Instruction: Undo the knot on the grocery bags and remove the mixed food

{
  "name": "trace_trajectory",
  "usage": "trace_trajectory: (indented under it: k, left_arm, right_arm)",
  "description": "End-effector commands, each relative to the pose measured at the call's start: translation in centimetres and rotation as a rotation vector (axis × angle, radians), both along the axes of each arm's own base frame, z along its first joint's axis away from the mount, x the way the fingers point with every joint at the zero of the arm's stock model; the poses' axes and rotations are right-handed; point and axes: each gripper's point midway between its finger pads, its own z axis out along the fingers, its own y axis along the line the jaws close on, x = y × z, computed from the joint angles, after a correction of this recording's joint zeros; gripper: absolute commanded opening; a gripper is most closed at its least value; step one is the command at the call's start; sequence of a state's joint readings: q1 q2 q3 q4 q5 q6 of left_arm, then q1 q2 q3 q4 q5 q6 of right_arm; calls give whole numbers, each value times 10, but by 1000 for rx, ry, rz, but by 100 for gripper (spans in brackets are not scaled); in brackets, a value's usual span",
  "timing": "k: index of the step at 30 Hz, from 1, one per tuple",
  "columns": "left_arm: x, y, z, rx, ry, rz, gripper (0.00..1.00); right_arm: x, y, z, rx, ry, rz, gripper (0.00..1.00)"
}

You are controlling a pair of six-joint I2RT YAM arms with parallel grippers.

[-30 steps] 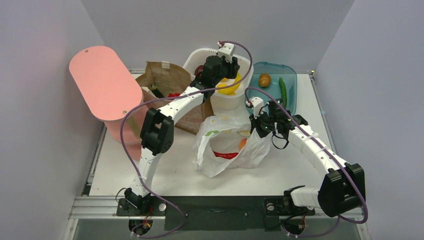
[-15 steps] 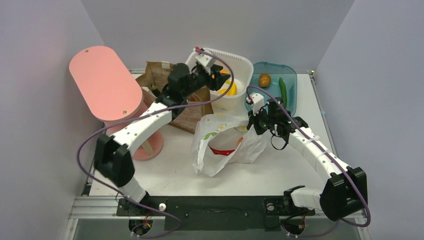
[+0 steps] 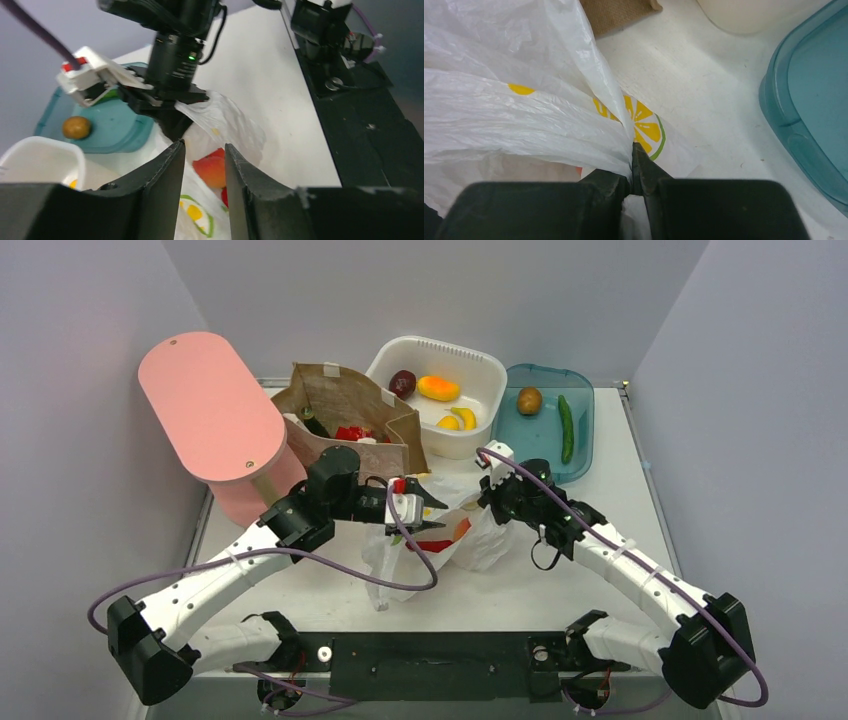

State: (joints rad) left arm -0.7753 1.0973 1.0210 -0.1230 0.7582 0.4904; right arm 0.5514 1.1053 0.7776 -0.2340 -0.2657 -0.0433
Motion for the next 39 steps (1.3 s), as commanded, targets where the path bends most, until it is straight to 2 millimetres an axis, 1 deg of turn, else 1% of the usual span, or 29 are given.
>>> trace_trajectory:
  k: [1,2,4,6,8,10,11,12,13,14,15,16,18,19,22,24,25,26,27,28,30,33,37,38,39]
  left_arm:
    - [-14,-2,-31,99,11,-80,31]
    - [-13,-1,-39,122,-21,-95,28]
    - [-16,6,-66,201,-57,-127,23]
    - [-19,12,-85,251,-78,-144,20]
    - [-18,14,-97,278,-76,-136,17]
    - [-10,12,-108,300,-60,-83,14]
    - [0,8,-113,308,-54,-35,14]
    - [3,8,-120,325,-46,-17,14]
    - [12,9,-131,359,-46,16,14]
    - [17,9,-138,381,-44,34,14]
    - [25,10,-150,418,-34,61,13]
    - [29,11,-157,439,-29,74,13]
    - [41,14,-180,496,-13,104,13]
    - [44,17,-188,511,-8,112,13]
    - [56,17,-210,547,-28,132,18]
    - [63,15,-218,564,-40,140,24]
    - [66,13,-218,567,-44,141,29]
    - [68,12,-225,579,-40,142,31]
    - [71,11,-226,582,-47,144,33]
    - [75,10,-233,595,-46,148,34]
    - [80,7,-241,606,-55,155,36]
    - [86,2,-248,609,-56,164,37]
    - [85,-6,-262,629,-49,158,38]
    - [82,-7,-269,649,-49,149,38]
    - [80,-7,-273,661,-49,145,38]
  right_arm:
    - [5,-6,-5,-55,-12,-30,0]
    - [2,-7,-11,-80,6,-15,0]
    - [-2,-7,-18,-105,20,14,0]
    - [-4,-6,-20,-114,19,40,0]
    - [-6,-5,-21,-115,26,58,0]
    - [-11,-2,-23,-117,29,91,0]
    - [-14,-1,-25,-123,32,104,0]
    - [-17,0,-26,-131,28,125,0]
    - [-19,-1,-28,-140,33,135,0]
    - [-21,-1,-31,-151,37,150,0]
    - [-23,-1,-33,-155,41,156,0]
    - [-24,0,-34,-154,47,166,0]
    - [-30,3,-37,-146,60,203,0]
    - [-33,4,-38,-148,68,221,0]
    - [-38,6,-42,-143,80,253,0]
    - [-40,5,-45,-149,83,259,0]
    - [-41,5,-47,-151,89,265,0]
    - [-42,5,-47,-150,92,270,0]
    - [-43,6,-49,-150,108,279,0]
    - [-44,7,-49,-149,113,284,0]
    - [-44,9,-51,-146,124,295,0]
    - [-41,11,-52,-151,133,301,0]
    - [-37,11,-55,-163,152,305,0]
    - [-37,11,-55,-164,158,306,0]
    - [-35,10,-56,-166,164,302,0]
